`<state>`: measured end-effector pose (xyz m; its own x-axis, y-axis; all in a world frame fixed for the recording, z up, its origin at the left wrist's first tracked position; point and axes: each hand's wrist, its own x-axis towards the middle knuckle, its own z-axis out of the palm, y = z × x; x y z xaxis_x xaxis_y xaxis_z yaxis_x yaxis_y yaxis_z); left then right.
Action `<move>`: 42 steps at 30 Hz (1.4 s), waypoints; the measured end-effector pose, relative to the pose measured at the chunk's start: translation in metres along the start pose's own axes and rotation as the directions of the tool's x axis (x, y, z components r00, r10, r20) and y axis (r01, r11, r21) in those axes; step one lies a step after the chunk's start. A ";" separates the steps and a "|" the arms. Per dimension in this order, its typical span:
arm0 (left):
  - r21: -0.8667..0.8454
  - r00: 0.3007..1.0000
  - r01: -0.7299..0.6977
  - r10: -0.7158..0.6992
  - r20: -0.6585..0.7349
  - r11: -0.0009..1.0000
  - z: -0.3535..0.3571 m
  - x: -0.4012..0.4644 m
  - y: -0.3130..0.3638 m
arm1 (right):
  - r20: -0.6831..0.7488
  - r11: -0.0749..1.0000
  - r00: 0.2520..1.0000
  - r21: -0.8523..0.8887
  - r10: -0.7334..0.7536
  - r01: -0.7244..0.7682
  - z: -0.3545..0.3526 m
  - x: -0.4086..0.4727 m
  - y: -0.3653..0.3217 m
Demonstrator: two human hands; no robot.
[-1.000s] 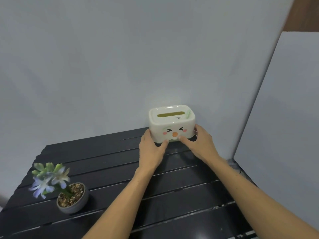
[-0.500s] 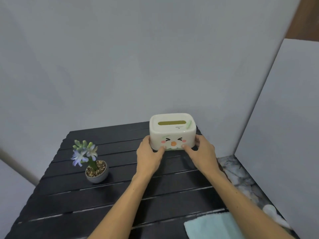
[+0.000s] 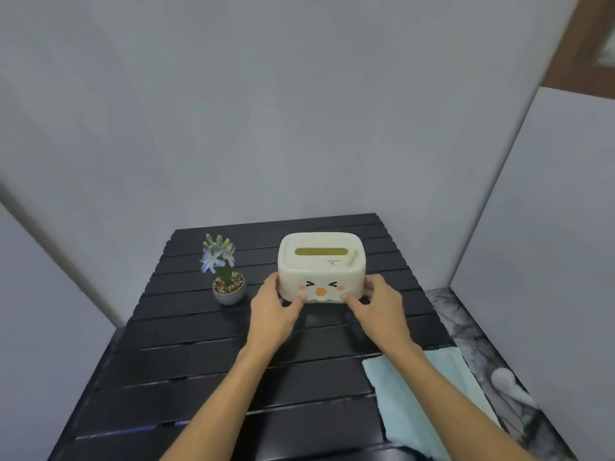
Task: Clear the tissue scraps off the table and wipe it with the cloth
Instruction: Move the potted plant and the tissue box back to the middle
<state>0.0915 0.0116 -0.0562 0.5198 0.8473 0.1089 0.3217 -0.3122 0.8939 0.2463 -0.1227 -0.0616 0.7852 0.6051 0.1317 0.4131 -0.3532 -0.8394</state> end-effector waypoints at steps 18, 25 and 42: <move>-0.038 1.000 -0.013 0.013 0.012 0.999 -0.045 -0.047 -0.014 | 0.033 1.000 0.999 -0.019 0.008 -0.007 0.016 -0.053 -0.016; -0.015 1.000 -0.019 0.020 0.025 1.000 -0.050 -0.051 -0.016 | 0.026 0.999 0.999 -0.025 -0.019 0.020 0.015 -0.058 -0.015; 0.033 0.994 -0.110 0.110 0.005 0.993 -0.059 -0.046 -0.003 | 0.027 0.985 0.985 0.021 -0.170 0.170 0.003 -0.051 -0.039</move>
<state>0.0198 -0.0009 -0.0376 0.5562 0.8056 0.2042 0.2882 -0.4174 0.8618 0.1891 -0.1374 -0.0373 0.6905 0.6756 0.2584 0.5306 -0.2303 -0.8157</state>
